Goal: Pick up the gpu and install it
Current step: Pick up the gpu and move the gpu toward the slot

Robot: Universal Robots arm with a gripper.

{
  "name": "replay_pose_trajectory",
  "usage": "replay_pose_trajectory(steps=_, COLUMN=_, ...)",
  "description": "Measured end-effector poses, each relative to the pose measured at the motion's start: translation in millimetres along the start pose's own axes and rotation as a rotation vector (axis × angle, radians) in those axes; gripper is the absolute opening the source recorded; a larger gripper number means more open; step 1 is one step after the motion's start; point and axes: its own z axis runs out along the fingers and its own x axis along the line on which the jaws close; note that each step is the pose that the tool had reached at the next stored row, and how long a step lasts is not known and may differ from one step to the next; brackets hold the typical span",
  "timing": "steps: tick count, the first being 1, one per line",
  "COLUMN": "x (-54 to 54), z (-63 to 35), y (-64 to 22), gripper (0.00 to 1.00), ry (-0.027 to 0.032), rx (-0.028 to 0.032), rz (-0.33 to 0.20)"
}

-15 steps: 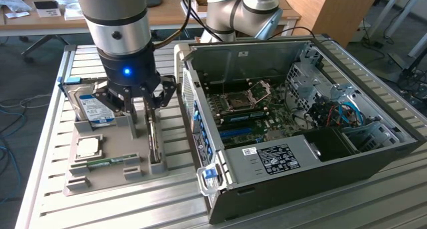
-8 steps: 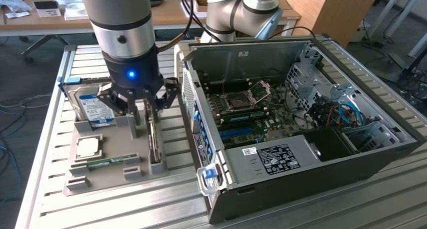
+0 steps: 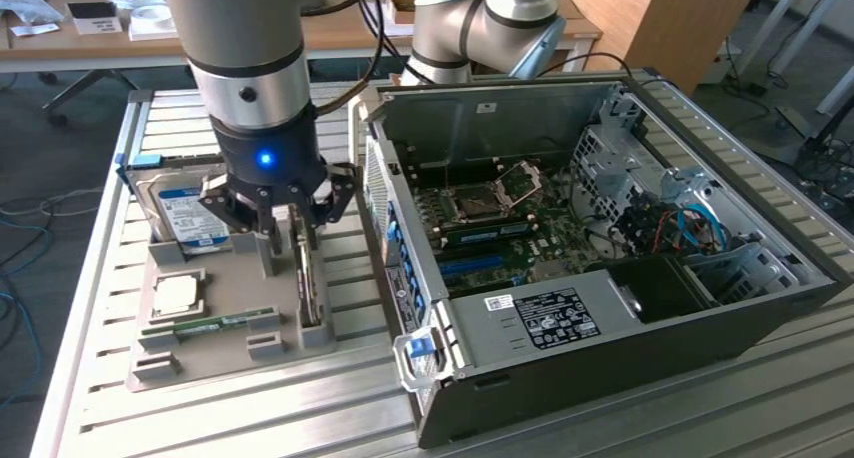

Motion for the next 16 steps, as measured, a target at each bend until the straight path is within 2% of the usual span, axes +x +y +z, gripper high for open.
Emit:
replay_pose_trajectory(steps=9, x=1.1, z=15.5, y=5.4, gripper=0.43, ry=0.0001, rx=0.0002, rz=0.001)
replay_pose_trajectory(steps=11, x=1.1, z=15.6, y=5.3, gripper=0.43, ry=0.0000, rx=0.0026, rz=0.001)
replay_pose_trajectory(steps=12, x=1.2, z=15.7, y=5.5, gripper=0.43, ry=-0.0003, rx=0.0077, rz=0.001)
replay_pose_trajectory(steps=14, x=1.2, z=15.8, y=5.4, gripper=0.43, ry=-0.0001, rx=0.0234, rz=0.000)
replay_pose_trajectory(steps=15, x=1.1, z=15.9, y=5.4, gripper=0.43, ry=0.0005, rx=0.0287, rz=0.000)
replay_pose_trajectory(steps=16, x=1.1, z=16.4, y=5.3, gripper=0.43, ry=0.0004, rx=0.0306, rz=0.000)
